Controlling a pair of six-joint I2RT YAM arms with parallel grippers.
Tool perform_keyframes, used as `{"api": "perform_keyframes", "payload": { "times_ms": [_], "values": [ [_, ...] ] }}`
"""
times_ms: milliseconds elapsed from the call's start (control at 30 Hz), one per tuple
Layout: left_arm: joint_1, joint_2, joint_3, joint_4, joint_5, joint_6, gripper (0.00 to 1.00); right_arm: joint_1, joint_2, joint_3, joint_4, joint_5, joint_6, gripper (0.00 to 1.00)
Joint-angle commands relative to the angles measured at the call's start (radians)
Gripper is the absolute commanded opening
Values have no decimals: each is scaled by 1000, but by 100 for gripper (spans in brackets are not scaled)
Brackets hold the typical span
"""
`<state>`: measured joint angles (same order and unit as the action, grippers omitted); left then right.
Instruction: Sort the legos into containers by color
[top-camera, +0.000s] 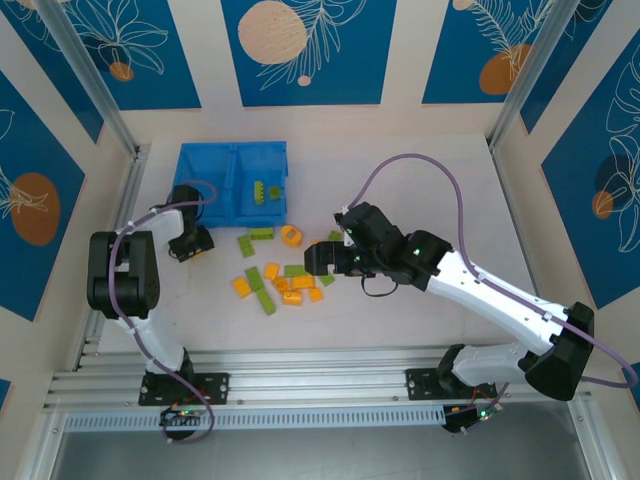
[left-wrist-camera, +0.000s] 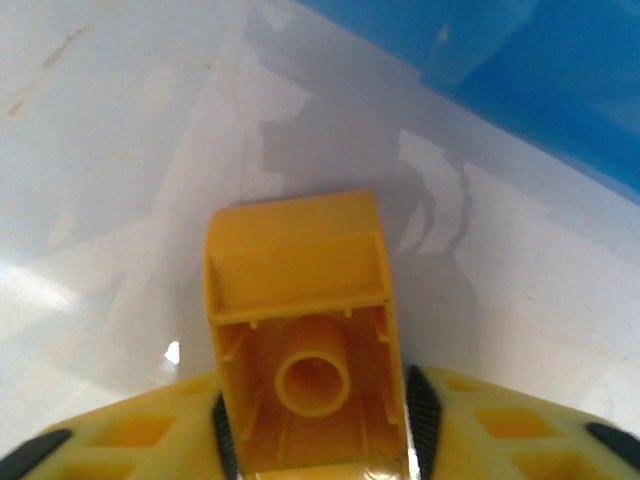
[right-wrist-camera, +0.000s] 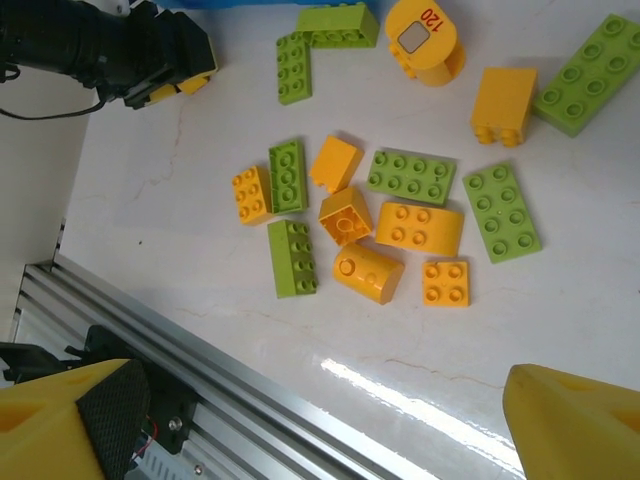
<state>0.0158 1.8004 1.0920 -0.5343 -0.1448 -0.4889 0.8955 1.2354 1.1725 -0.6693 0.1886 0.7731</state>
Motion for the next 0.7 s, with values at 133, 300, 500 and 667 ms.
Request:
{"api": "perform_keyframes", "payload": {
  "times_ms": [133, 300, 500, 667],
  "values": [
    [14, -139, 6, -67, 21, 10, 29, 2, 19, 57, 10, -54, -20, 92],
    [-61, -337, 112, -97, 54, 27, 27, 0, 41, 76, 20, -44, -18, 93],
    [-60, -32, 429, -128, -28, 91, 29, 3, 59, 91, 18, -57, -14, 93],
    [-40, 243, 669, -119, 21, 107, 38, 9, 37, 81, -2, -49, -6, 93]
  ]
}}
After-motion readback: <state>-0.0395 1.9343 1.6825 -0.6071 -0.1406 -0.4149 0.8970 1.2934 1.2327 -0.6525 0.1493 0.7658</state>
